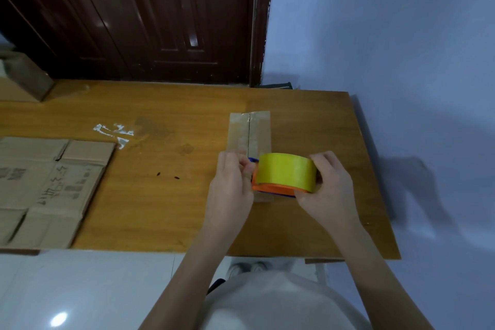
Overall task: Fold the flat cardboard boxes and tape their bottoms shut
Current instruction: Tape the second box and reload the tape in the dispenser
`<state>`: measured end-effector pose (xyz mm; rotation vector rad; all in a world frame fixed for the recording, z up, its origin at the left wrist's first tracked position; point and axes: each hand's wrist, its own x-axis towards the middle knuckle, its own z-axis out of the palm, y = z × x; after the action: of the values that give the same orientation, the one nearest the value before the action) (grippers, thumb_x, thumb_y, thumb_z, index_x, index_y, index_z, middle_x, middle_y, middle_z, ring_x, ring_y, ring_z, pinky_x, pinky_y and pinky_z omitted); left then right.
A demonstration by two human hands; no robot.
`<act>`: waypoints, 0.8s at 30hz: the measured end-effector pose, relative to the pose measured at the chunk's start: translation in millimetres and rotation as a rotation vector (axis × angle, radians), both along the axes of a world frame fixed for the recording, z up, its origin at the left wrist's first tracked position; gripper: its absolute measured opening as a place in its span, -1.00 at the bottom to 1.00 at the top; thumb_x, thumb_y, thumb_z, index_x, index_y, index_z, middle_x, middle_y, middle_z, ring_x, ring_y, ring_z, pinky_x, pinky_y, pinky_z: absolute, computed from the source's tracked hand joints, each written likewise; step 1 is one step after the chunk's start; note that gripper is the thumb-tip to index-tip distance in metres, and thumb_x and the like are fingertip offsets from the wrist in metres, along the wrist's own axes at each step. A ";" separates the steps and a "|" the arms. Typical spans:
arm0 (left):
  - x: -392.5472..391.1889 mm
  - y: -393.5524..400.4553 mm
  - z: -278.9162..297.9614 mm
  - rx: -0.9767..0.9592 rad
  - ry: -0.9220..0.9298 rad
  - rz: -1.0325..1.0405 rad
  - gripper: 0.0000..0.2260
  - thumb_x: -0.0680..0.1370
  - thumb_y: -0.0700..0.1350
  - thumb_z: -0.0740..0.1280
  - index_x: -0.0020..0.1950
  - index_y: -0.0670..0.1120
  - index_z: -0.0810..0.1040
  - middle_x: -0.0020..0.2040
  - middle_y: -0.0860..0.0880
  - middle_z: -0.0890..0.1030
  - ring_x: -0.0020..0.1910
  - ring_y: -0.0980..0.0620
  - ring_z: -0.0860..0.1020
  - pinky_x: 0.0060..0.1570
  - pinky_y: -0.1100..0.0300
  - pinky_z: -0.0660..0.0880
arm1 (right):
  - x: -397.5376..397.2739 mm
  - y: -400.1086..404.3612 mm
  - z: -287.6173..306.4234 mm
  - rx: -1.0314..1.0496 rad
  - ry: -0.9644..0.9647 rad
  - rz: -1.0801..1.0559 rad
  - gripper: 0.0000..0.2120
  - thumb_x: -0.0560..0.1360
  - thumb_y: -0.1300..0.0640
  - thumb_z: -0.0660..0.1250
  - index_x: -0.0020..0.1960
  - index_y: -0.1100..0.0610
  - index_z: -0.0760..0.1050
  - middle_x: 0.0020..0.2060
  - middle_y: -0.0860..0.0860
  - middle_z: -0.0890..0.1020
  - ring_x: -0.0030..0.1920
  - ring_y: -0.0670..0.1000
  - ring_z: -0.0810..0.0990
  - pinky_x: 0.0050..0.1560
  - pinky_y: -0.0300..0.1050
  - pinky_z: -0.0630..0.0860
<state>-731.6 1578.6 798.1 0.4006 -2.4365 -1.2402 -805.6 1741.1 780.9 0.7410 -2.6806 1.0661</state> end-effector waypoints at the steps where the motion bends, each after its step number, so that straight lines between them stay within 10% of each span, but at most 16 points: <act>1: 0.0 0.3 -0.2 -0.019 0.002 -0.033 -0.96 0.61 -0.19 0.19 -0.03 -0.14 0.37 0.17 -0.09 0.49 -0.01 -0.02 0.54 -0.15 -0.04 0.55 | -0.4 0.6 0.6 0.004 0.000 0.004 -0.57 0.17 0.31 0.52 0.00 0.22 0.49 -0.09 0.01 0.47 -0.20 -0.05 0.46 -0.34 -0.33 0.33; 9: -0.7 -3.0 -4.3 -0.152 0.050 -0.149 -0.64 0.60 0.08 0.14 0.31 -0.09 0.32 0.07 -0.01 0.51 -0.15 0.01 0.58 -0.32 0.04 0.57 | -1.7 2.5 -0.2 -0.003 -0.038 0.017 -0.57 0.17 0.31 0.50 0.01 0.21 0.48 -0.10 -0.01 0.46 -0.22 -0.04 0.47 -0.35 -0.32 0.33; 12: -0.7 -11.0 -7.3 -0.438 0.100 -0.307 -0.54 0.61 -0.12 0.13 0.49 0.11 0.13 0.05 -0.08 0.46 -0.28 -0.01 0.54 -0.47 0.12 0.53 | -1.2 3.4 0.1 -0.008 -0.032 0.030 -0.61 0.18 0.26 0.45 0.00 0.22 0.49 -0.11 0.01 0.47 -0.25 -0.04 0.46 -0.36 -0.32 0.31; 24: -8.3 -23.0 -14.0 -0.396 0.298 -0.378 -0.78 0.60 -0.10 0.22 0.04 -0.19 0.60 -0.07 -0.06 0.56 -0.23 0.11 0.51 -0.34 0.37 0.42 | 3.7 8.9 -4.5 -0.040 -0.062 0.012 -0.61 0.20 0.32 0.52 -0.02 0.22 0.51 -0.11 0.01 0.49 -0.22 -0.05 0.47 -0.34 -0.29 0.42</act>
<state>-739.9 1555.6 784.1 -0.3449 -2.4726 -0.8343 -802.0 1750.0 776.4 0.7291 -2.7006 1.1607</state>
